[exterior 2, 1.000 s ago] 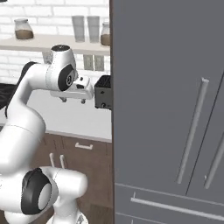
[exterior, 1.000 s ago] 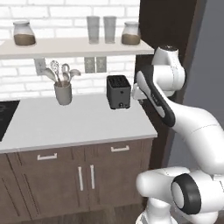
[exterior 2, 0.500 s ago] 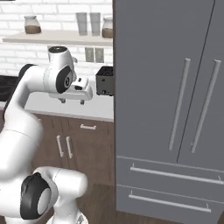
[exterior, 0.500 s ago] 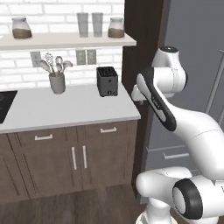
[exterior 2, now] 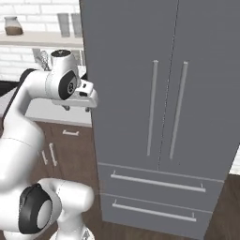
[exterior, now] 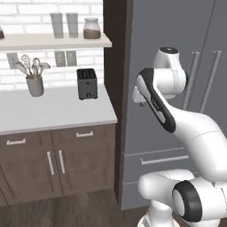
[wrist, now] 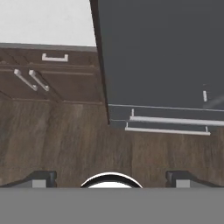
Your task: Navigate to the fridge.
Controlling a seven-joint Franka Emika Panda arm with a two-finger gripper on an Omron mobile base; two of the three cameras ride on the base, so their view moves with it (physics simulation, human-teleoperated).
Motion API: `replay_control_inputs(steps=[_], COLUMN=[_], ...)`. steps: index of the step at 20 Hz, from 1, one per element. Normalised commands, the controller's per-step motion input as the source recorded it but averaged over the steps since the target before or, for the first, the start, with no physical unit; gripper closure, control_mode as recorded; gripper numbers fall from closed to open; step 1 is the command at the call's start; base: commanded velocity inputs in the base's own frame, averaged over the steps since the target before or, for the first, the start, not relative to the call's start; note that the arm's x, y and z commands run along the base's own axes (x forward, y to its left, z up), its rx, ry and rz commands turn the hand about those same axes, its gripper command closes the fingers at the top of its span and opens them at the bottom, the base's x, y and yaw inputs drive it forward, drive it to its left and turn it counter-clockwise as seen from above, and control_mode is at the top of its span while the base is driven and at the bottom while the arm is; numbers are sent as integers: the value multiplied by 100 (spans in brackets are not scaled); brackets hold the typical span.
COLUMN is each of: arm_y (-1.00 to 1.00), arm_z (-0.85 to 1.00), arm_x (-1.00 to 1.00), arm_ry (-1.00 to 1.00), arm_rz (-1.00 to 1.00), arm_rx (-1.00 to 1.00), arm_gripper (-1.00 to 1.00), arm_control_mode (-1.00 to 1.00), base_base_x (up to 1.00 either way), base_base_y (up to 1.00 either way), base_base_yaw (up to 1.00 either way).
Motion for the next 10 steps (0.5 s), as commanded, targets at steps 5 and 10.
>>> replay_control_inputs(steps=[5, 10], arm_y=[0, 0], arm_z=[0, 0], arm_x=[0, 0], arm_ry=[0, 0], arm_rz=[0, 0], arm_rx=[0, 0], arm_gripper=[-100, -100], arm_control_mode=[100, 100], base_base_x=[-20, -26], base_base_y=[-100, -100], base_base_yaw=[0, 0])
